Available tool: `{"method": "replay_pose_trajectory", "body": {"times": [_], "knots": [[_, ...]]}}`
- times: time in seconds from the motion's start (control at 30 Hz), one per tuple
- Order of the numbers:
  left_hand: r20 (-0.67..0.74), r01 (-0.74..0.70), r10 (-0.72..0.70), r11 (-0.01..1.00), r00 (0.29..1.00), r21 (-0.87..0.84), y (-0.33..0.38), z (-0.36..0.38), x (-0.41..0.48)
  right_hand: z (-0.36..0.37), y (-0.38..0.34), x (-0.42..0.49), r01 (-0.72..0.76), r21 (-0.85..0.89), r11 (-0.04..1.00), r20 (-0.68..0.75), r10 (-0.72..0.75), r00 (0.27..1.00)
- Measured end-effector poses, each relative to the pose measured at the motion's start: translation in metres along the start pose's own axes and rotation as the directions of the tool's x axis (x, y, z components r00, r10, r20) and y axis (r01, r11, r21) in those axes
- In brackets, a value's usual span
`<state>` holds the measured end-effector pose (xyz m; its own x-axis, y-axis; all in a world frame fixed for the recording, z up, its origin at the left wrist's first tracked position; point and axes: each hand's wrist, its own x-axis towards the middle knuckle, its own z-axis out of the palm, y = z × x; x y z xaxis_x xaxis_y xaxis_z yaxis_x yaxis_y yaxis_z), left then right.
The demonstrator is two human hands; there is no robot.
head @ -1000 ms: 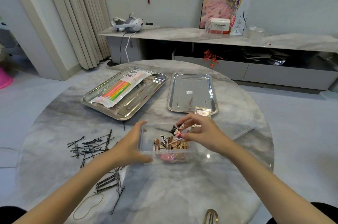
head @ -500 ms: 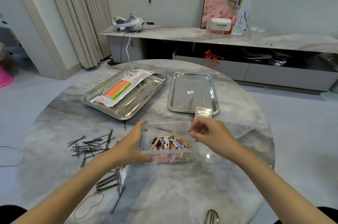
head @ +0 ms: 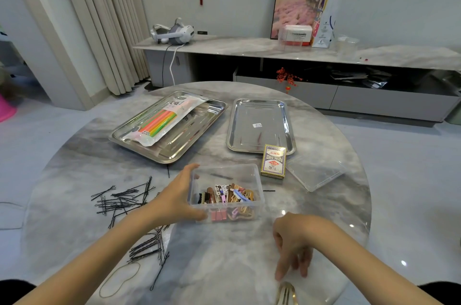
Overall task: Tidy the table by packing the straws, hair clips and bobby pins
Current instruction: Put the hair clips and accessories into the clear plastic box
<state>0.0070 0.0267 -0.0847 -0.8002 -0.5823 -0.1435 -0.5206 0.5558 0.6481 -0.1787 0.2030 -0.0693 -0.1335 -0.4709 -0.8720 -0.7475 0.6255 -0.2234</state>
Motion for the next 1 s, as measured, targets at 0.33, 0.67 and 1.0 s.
{"method": "replay_pose_trajectory", "body": {"times": [0.33,0.67,1.0], "knots": [[0.102,-0.037,0.030,0.998,0.994,0.058,0.001,-0.007,-0.001,-0.001,0.005,0.001,0.058,0.047,0.997,-0.058,-0.055,0.997],[0.343,-0.078,0.055,0.995,0.938,0.054,0.001,-0.012,-0.020,0.014,0.008,-0.007,0.083,-0.273,0.958,-0.256,-0.155,0.954],[0.354,-0.078,0.034,0.991,0.935,0.111,0.005,-0.011,-0.023,-0.001,0.032,0.015,0.052,-0.218,0.975,-0.563,-0.169,0.809]]}}
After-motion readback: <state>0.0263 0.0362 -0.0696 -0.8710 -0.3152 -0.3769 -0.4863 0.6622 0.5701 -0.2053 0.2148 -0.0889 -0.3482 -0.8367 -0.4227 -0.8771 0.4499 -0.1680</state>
